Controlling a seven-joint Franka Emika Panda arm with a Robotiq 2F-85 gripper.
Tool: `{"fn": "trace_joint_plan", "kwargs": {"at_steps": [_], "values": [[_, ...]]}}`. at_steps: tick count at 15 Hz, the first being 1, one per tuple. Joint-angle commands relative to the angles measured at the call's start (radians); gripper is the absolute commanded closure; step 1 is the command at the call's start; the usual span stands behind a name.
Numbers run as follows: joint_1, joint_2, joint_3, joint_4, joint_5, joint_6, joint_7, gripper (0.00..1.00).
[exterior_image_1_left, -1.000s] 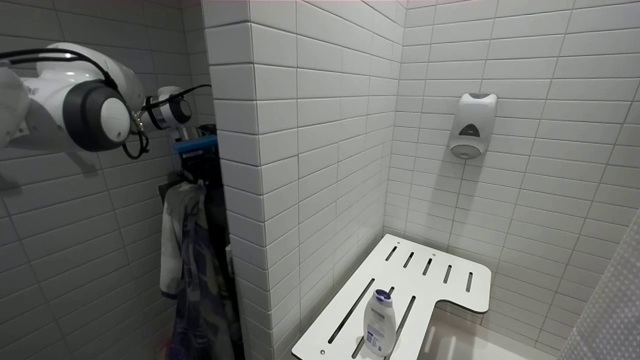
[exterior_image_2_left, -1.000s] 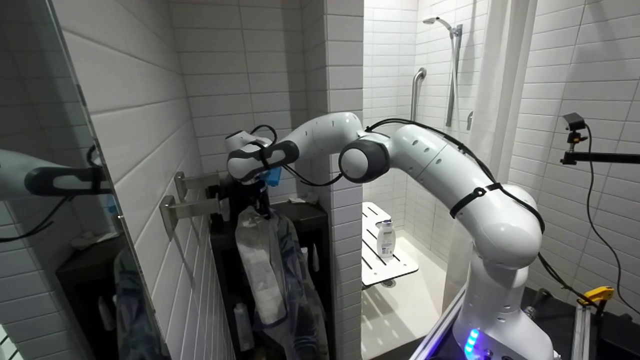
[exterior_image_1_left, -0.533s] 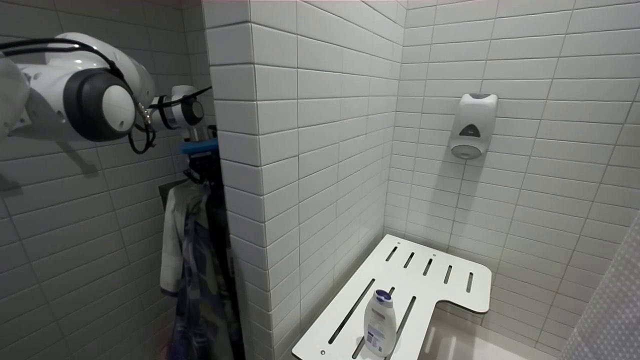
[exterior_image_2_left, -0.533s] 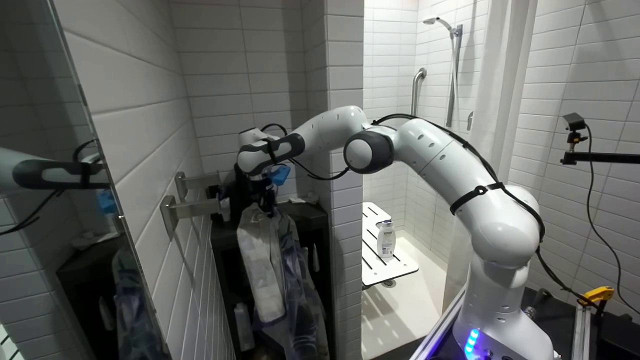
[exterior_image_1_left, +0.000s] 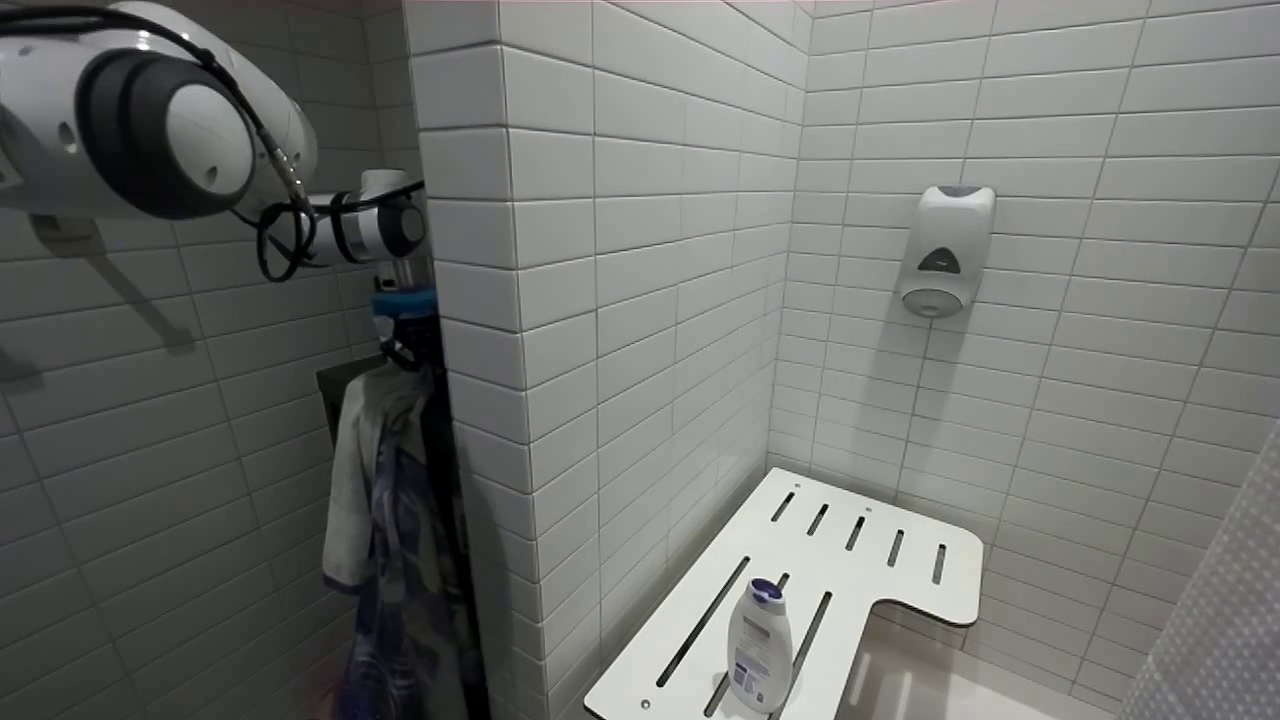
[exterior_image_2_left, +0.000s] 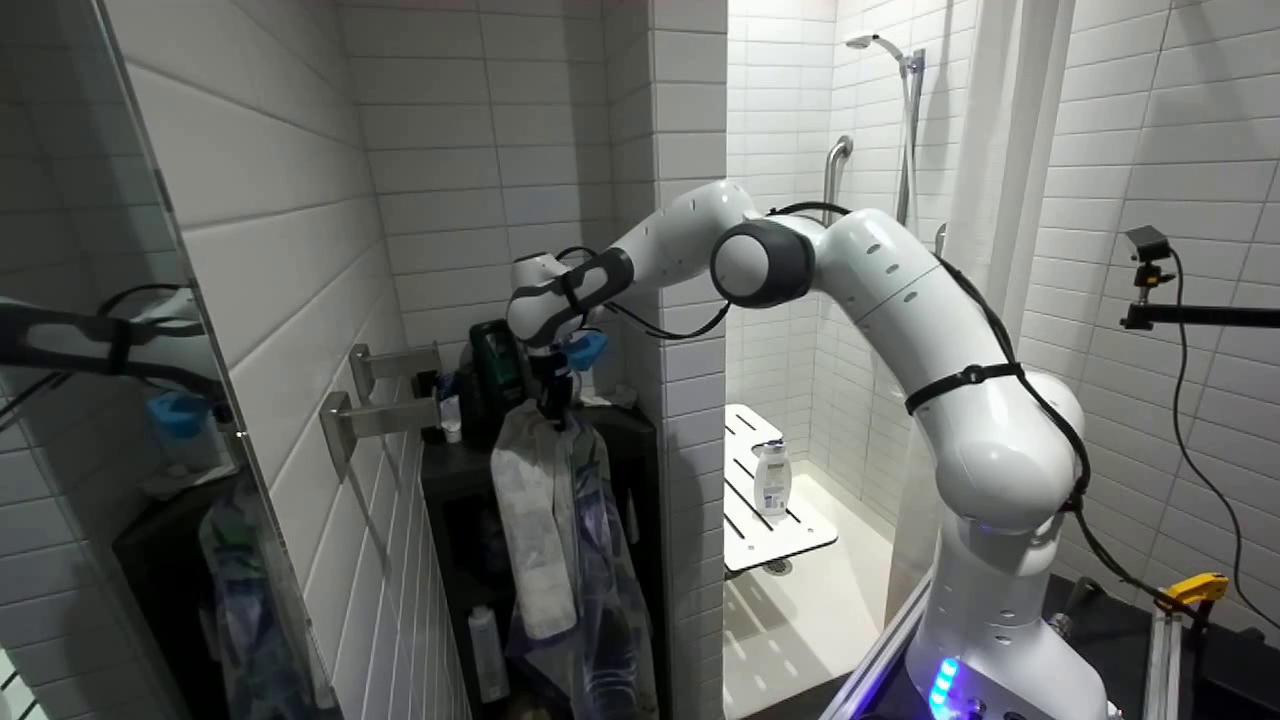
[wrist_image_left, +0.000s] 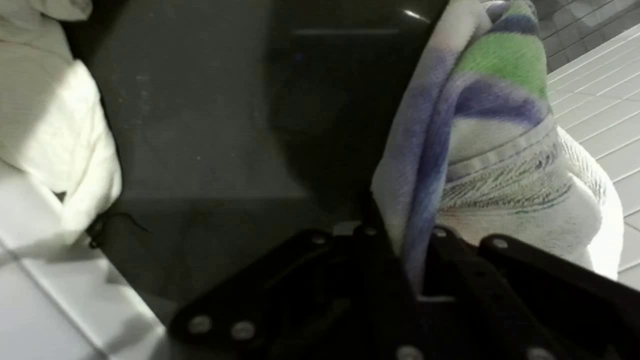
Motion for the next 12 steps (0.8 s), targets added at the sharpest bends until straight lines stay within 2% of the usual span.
{"fn": "trace_joint_plan", "kwargs": {"at_steps": [1,8,12], "values": [[-0.033,-0.090,-0.022,-0.220,-0.005,0.111,0.031,0.97],[-0.071,-0.205,-0.053,-0.422,-0.007,0.223,0.092,0.97],[-0.059,-0.208,-0.044,-0.435,-0.018,0.255,0.080,0.97]]}}
